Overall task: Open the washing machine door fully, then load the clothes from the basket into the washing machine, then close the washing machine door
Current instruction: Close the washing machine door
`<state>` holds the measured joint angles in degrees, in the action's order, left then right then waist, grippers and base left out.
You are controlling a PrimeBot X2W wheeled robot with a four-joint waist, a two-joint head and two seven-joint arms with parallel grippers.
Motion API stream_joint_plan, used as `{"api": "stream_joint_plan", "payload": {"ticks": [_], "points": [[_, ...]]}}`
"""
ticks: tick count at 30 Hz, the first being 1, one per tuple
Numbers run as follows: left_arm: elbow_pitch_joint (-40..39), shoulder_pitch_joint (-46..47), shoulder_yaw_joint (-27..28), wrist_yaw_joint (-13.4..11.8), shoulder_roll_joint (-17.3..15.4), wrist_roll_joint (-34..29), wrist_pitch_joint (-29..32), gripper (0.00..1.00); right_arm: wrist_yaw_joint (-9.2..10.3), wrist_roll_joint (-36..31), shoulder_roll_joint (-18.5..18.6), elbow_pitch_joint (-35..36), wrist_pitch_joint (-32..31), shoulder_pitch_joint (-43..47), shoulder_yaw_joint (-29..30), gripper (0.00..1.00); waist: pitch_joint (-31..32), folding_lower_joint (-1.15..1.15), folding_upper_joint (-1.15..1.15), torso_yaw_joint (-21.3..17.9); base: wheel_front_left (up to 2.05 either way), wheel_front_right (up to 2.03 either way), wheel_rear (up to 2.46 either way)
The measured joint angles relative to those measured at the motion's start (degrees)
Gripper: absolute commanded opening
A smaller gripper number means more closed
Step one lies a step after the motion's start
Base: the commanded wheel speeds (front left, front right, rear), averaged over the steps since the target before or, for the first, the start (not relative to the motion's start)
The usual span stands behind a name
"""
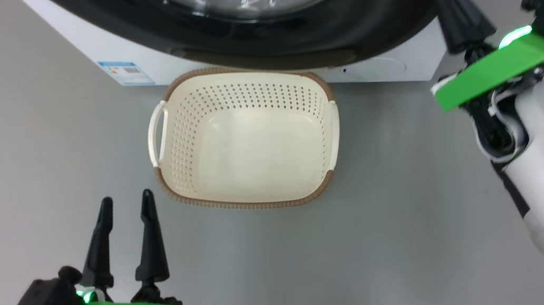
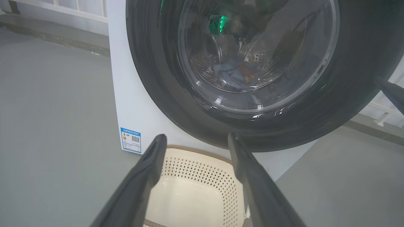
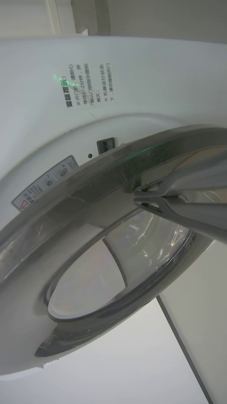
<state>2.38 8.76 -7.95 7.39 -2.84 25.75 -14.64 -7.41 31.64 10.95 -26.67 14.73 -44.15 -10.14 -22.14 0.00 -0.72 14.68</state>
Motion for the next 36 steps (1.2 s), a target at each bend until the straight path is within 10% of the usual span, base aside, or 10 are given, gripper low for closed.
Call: {"api": "stream_joint_plan", "payload": {"ticks": [26,29,31,36], "points": [[0.60,3.28,-0.89,0.00,0.57,0.43,0.00,1.00,0.00,-3.43,-0.46,-1.48,0.02,-6.12,3.44,0.00,-3.12,0.00,0.00,1.69,0.00,0.00,0.00],[1.27,3.27,-0.48,0.00,0.33,0.27,0.00,1.00,0.00,-3.43,-0.52,-1.57,0.02,-4.06,1.92,0.37,-2.39,0.00,0.00,1.22,0.00,0.00,0.00],[2.14,3.17,-0.15,0.00,-0.18,0.23,0.00,1.00,0.00,-3.43,-0.78,-1.72,0.01,-1.72,0.90,0.99,-1.62,0.00,0.00,0.67,0.00,0.00,0.00],[4.94,2.64,1.04,0.00,-1.75,-0.77,0.00,1.00,0.00,-3.27,-1.40,-1.70,0.01,4.21,-0.25,1.00,0.77,0.00,0.00,-1.53,0.00,0.00,0.00]]}}
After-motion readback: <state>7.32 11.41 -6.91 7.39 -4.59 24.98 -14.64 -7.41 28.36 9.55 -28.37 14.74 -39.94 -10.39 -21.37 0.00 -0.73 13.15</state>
